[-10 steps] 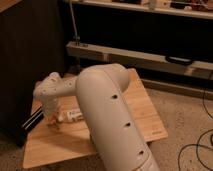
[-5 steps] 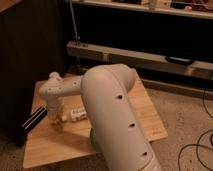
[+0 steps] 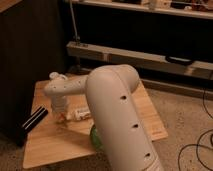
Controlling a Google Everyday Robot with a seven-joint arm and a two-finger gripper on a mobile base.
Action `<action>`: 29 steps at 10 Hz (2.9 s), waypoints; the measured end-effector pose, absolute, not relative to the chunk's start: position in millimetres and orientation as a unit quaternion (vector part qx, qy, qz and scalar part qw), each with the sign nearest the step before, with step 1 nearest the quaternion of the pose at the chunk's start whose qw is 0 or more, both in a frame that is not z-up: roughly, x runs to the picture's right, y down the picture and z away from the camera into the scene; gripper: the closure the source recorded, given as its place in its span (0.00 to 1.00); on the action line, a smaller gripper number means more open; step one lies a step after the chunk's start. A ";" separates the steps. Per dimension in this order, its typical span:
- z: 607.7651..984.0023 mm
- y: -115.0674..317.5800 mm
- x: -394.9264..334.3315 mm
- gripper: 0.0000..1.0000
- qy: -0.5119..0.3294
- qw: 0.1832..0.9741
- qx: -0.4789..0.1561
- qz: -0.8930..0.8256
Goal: Drag the pepper across the table
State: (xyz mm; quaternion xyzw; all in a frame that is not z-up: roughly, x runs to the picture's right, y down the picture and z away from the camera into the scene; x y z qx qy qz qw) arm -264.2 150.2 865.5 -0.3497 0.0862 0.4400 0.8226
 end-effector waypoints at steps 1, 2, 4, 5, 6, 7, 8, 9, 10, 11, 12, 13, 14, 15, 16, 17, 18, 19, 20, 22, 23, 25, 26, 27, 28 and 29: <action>866.4 147.7 -259.6 1.00 0.087 0.821 -0.349 0.444; 867.2 142.7 -251.4 1.00 0.089 0.818 -0.347 0.450; 867.2 138.4 -245.5 1.00 0.089 0.817 -0.345 0.454; 867.1 137.1 -242.4 1.00 0.089 0.816 -0.345 0.455; 868.1 137.5 -238.8 1.00 0.091 0.815 -0.345 0.457; 868.7 137.6 -236.1 1.00 0.092 0.815 -0.344 0.457; 869.4 137.6 -232.3 1.00 0.093 0.814 -0.344 0.459; 869.7 135.9 -229.4 1.00 0.093 0.813 -0.344 0.461; 870.3 133.7 -227.0 1.00 0.092 0.812 -0.343 0.462; 871.7 132.2 -223.1 1.00 0.094 0.812 -0.342 0.463; 873.1 132.7 -218.5 1.00 0.100 0.813 -0.341 0.462; 873.7 132.6 -216.1 1.00 0.103 0.813 -0.340 0.461; 874.5 133.5 -213.5 1.00 0.105 0.813 -0.341 0.461; 875.5 132.7 -208.7 1.00 0.108 0.812 -0.340 0.462; 876.4 132.0 -204.6 1.00 0.109 0.811 -0.339 0.464; 876.6 130.6 -201.6 1.00 0.109 0.810 -0.340 0.465; 877.1 128.2 -196.7 1.00 0.109 0.808 -0.341 0.468; 878.2 126.8 -192.0 1.00 0.110 0.806 -0.342 0.470; 879.0 125.4 -187.3 1.00 0.110 0.805 -0.343 0.472; 880.8 124.9 -178.2 1.00 0.112 0.801 -0.345 0.476; 881.6 125.2 -174.3 1.00 0.113 0.799 -0.347 0.478; 882.7 124.0 -166.2 1.00 0.114 0.795 -0.348 0.484; 882.6 123.2 -162.7 1.00 0.115 0.793 -0.347 0.487; 882.3 121.1 -158.2 1.00 0.115 0.792 -0.346 0.489; 882.3 119.4 -153.2 1.00 0.117 0.791 -0.345 0.491; 881.8 118.3 -150.0 1.00 0.119 0.790 -0.344 0.493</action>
